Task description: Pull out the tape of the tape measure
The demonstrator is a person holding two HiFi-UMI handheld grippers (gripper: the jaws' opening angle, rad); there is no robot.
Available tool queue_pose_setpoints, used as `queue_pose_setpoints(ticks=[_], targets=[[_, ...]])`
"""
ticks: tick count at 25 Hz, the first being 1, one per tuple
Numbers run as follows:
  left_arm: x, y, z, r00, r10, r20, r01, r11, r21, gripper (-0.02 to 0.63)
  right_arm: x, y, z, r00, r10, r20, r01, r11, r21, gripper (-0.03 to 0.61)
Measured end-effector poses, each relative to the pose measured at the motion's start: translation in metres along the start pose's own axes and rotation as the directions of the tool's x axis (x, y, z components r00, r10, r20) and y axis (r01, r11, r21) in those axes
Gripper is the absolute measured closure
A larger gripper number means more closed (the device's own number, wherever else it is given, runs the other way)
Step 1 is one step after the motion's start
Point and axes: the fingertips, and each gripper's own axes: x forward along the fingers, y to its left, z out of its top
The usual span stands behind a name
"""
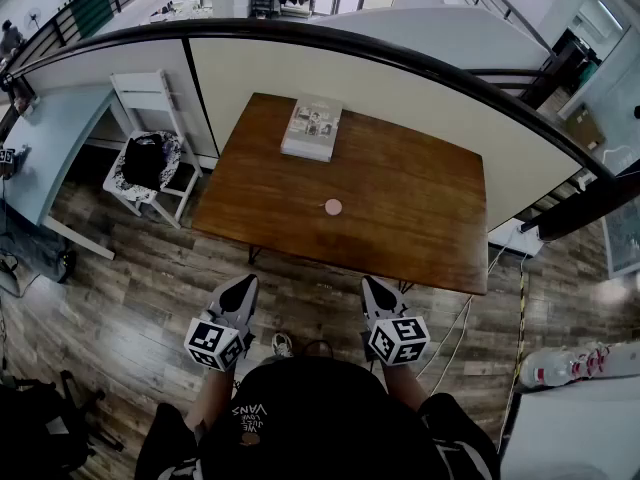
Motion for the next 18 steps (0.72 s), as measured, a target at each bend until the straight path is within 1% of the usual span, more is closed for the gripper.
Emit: queue_pose_setpoints(ticks=[6,9,12,13,14,15,17,18], targets=[[0.009,0.022,0.001,0.998,-0.059,-0.012,0.059,0.998,0.014,0.601,0.017,0.008,0.007,0.999,-0.028,0.038,0.027,0.999,0.029,0.568],[0.018,0.029,0.001,0.992,-0.119,-0.031,0.12,0.993,0.024,0.6,0.024,0.012,0.015,0.996,-0.036,0.087,0.031,0.998,0.055,0.566],[0.029,0.031,-0.005,0.981,-0.182,-0.059,0.184,0.983,0.02,0.594,0.029,0.014,0.015,0.994,-0.048,0.099,0.042,0.997,0.059,0.565],[0.034,0.032,-0.005,0.979,-0.193,-0.063,0.194,0.981,0.014,0.572,0.03,0.014,0.016,0.994,-0.05,0.101,0.044,0.997,0.064,0.563],[0.039,0.033,-0.005,0.978,-0.2,-0.066,0.201,0.98,0.007,0.494,0.031,0.014,0.017,0.993,-0.05,0.104,0.043,0.997,0.069,0.556],[0.044,0.032,-0.006,0.976,-0.206,-0.069,0.207,0.978,0.0,0.432,0.031,0.014,0.017,0.993,-0.05,0.105,0.042,0.996,0.072,0.532],[0.052,0.029,-0.007,0.972,-0.222,-0.076,0.222,0.975,-0.009,0.424,0.033,0.012,0.018,0.994,-0.053,0.096,0.046,0.996,0.074,0.431],[0.056,0.027,-0.008,0.97,-0.23,-0.08,0.23,0.973,-0.01,0.424,0.035,0.01,0.018,0.995,-0.054,0.087,0.048,0.996,0.073,0.423]])
